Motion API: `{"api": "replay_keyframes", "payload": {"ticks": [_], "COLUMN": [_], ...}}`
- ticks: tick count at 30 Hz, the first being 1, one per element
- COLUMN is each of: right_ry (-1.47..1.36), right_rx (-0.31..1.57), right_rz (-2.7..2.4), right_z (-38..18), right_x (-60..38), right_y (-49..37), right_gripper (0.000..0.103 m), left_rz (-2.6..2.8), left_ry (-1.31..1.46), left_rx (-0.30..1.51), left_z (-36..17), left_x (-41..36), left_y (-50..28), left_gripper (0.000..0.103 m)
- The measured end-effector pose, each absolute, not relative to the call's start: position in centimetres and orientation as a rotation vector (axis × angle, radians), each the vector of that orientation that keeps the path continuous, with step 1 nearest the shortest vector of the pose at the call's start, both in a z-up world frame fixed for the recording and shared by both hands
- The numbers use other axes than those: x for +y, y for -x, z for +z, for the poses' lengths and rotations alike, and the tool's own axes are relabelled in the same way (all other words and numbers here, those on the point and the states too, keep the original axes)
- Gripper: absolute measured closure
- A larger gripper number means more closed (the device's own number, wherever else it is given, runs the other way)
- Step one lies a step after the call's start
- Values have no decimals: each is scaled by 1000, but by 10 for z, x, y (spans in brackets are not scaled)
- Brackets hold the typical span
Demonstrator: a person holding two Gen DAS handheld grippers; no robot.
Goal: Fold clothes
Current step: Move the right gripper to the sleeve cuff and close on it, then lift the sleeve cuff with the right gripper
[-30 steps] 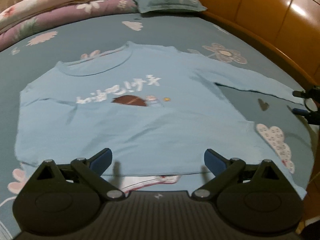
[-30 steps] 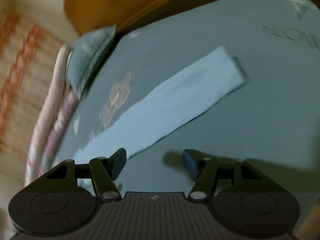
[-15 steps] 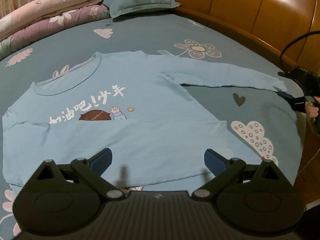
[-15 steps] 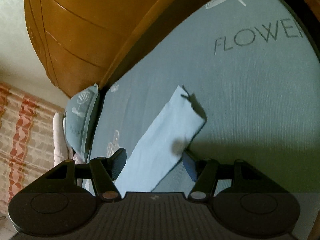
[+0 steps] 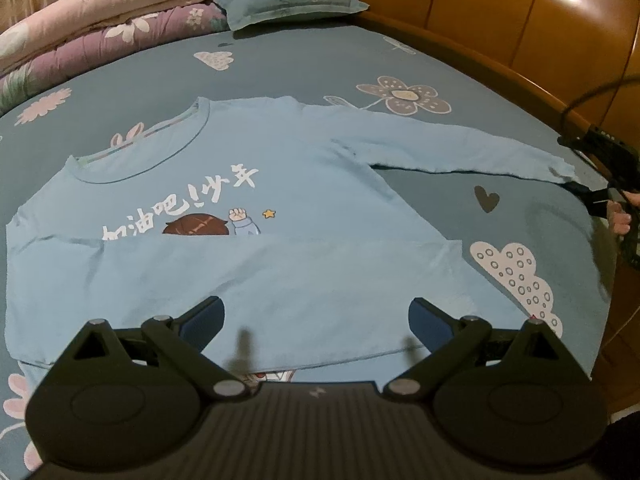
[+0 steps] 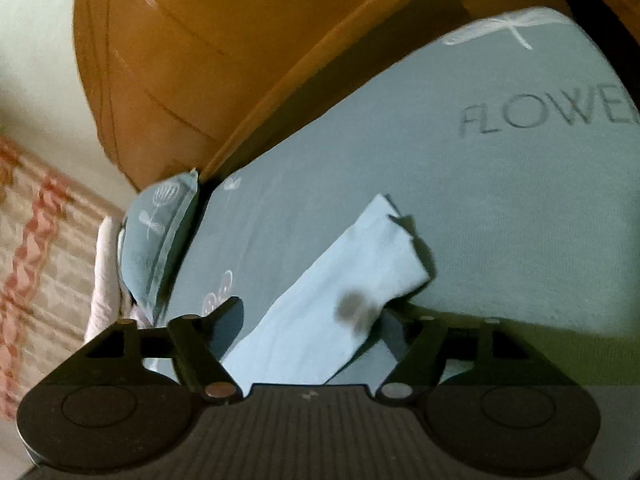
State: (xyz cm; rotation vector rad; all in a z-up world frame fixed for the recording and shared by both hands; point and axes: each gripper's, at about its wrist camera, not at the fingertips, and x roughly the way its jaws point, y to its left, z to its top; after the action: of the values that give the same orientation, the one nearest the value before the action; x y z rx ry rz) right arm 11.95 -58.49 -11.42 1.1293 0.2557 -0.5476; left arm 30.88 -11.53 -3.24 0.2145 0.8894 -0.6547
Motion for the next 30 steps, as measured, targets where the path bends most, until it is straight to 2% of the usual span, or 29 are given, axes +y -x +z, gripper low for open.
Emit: {"api": "replay_keyframes", "payload": {"ticks": [9,13,19,21,24,26,28,30], "right_ry": [-1140,-1060,-1094,-1081,-1121,-1159,-1148,-1106], "right_rx": [281,326,266,262,241,234,239,249], "right_rz": [-495,-482,-491,-500,-510,-520,-528,-534], "right_z": [-112,-112,-114,-116,-123,-130,-132,-131], "right_x": [-591,-581,-596,-596,-614,-623,-622,-615], "right_y": [-131,-139,-141,-136,-135,-133,-132,-131], "right_gripper": [25,25,28,36,55,74,79,79], "left_rz": [-668,-657,-668,-658,-635,-631,-633,-634], "left_ry": [-236,-233,-239,-233,-223,-214,-205,-200], "left_rx": [879,884,866,870,879,879,878,879], "left_z": [-29,-30,-26,-27,-29,-29,-29,-30], "left_x": [-124,-126,-127,-124,-118,-115,-112,-110], "left_y": [-304,-307,-304,-304,-306,-307,-307,-306], "left_gripper": [5,5,5,5,5,5,5,5]}}
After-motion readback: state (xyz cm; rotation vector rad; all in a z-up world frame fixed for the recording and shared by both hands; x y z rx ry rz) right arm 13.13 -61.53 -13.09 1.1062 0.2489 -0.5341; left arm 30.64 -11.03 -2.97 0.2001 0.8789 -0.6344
